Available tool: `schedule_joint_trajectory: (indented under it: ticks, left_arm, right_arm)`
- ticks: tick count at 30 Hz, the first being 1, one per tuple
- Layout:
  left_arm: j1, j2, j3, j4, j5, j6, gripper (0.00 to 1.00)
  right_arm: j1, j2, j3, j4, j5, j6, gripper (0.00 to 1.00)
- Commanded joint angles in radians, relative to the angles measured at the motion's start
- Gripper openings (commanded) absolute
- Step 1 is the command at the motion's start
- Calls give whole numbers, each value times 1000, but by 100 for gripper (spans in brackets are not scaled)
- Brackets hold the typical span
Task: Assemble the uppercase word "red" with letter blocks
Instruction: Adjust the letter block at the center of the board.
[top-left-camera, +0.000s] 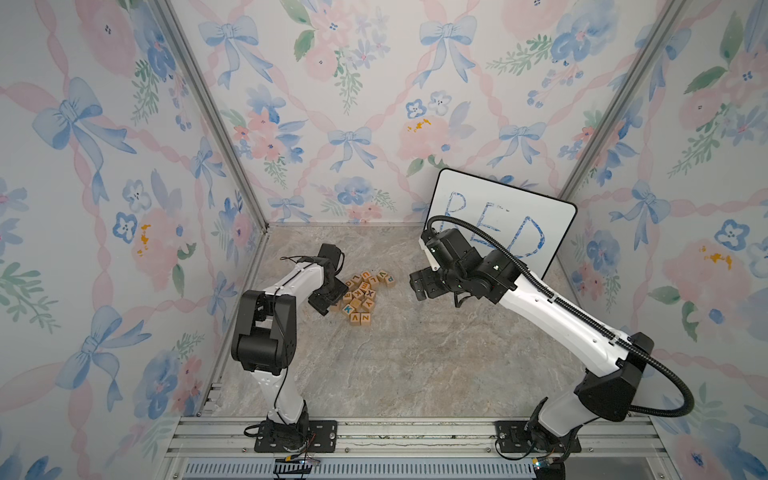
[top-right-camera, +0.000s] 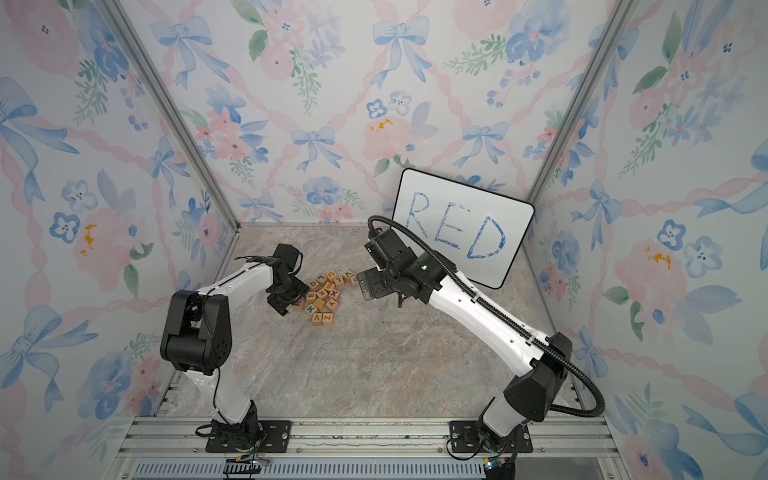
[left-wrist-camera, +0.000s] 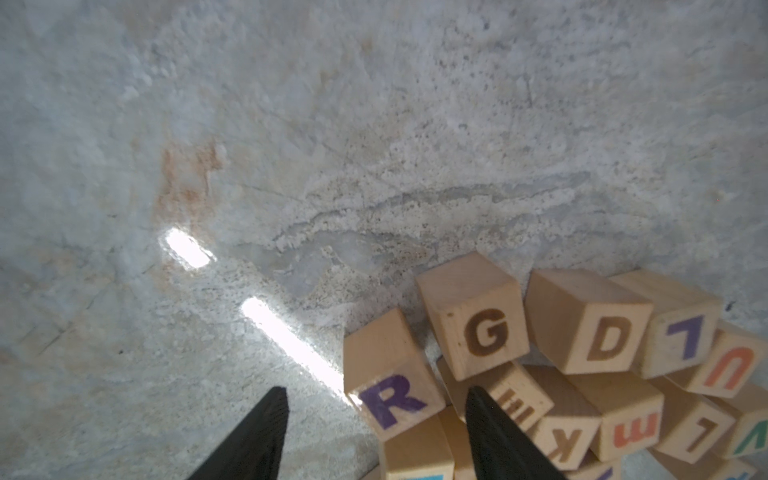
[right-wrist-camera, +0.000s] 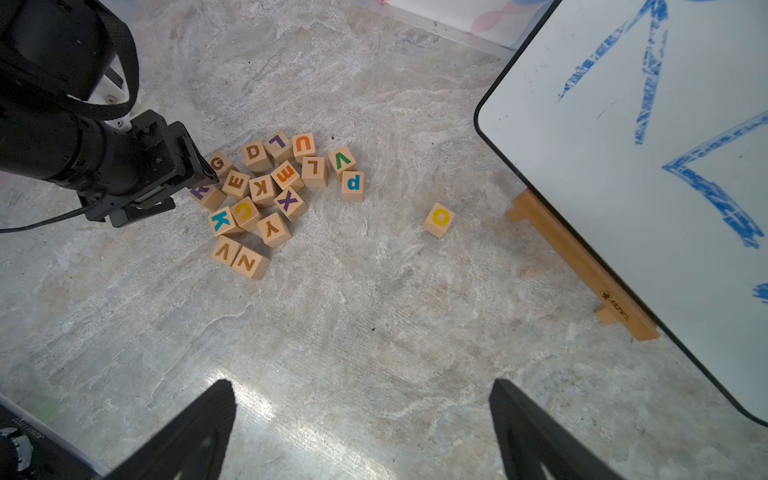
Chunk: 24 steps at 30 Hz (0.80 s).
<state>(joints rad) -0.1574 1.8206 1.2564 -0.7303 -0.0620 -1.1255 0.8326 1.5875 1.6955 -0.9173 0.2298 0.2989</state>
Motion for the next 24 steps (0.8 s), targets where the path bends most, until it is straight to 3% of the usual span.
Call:
schedule_joint_trajectory:
  ticks: [1,12,24]
  left_arm:
    - [19,32,18,-10,-8,25,71]
    - [38,76,20,31,16,21,71]
    - [14,-1,24,31,-10,21,71]
  right_arm:
    - [-6,-35,-11,-25,25,-16,97]
    - [-23,-41,-16,-32,26,-21,97]
    - [-39,-37,-23,-23,18,-18,97]
